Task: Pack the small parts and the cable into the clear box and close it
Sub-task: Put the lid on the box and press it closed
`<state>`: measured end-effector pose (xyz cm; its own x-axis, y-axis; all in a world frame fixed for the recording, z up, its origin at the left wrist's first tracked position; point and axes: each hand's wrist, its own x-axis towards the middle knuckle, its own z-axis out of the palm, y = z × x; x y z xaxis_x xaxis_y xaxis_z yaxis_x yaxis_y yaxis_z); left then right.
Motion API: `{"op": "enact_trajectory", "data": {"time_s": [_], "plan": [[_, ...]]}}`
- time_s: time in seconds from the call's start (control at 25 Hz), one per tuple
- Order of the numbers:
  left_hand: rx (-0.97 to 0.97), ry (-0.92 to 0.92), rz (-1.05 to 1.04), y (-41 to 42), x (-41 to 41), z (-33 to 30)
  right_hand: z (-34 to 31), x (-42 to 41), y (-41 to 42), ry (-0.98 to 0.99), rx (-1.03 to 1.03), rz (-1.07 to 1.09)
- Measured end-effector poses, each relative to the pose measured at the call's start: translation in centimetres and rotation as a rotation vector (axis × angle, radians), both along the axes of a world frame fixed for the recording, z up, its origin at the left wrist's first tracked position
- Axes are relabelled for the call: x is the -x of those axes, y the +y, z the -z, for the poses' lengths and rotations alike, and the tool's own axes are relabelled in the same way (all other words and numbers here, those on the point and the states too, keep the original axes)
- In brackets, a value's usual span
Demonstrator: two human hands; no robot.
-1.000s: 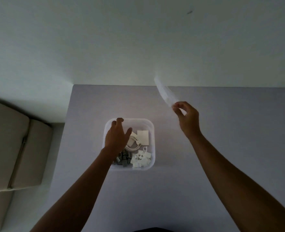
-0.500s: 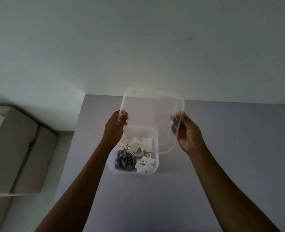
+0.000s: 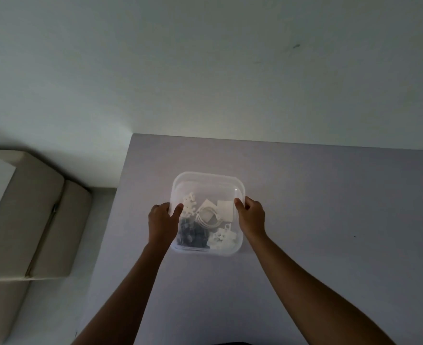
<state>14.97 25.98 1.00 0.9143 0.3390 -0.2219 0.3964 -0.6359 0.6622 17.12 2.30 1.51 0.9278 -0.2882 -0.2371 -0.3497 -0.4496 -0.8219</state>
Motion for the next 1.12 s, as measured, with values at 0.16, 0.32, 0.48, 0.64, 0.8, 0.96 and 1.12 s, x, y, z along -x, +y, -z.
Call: {"op": "enact_trajectory", "data": {"time_s": [0.16,0.32,0.48,0.64,0.8,0.96,1.12], "plan": [[-0.016,0.003,0.028,0.2,0.1,0.1,2.1,-0.8,0.2,0.027,0.109,-0.02],[-0.024,0.031,0.054,0.3,-0.2,0.9,3.2,-1.0,-0.2,0.082,0.148,-0.034],[-0.01,0.03,-0.012,0.5,-0.5,1.8,3.8,-1.0,0.1,0.131,0.168,-0.035],[0.014,0.052,-0.001,0.3,-1.1,2.1,4.0,-1.0,0.2,0.159,0.205,-0.034],[0.066,0.071,-0.025,0.7,-1.5,2.9,3.3,-0.8,0.5,0.157,0.262,-0.051],[0.084,0.122,-0.016,0.5,-2.0,3.1,2.8,-0.9,0.7,0.193,0.263,-0.048],[0.085,0.163,-0.013,0.1,-2.6,2.8,3.2,-1.6,0.6,0.224,0.182,-0.022]]}}
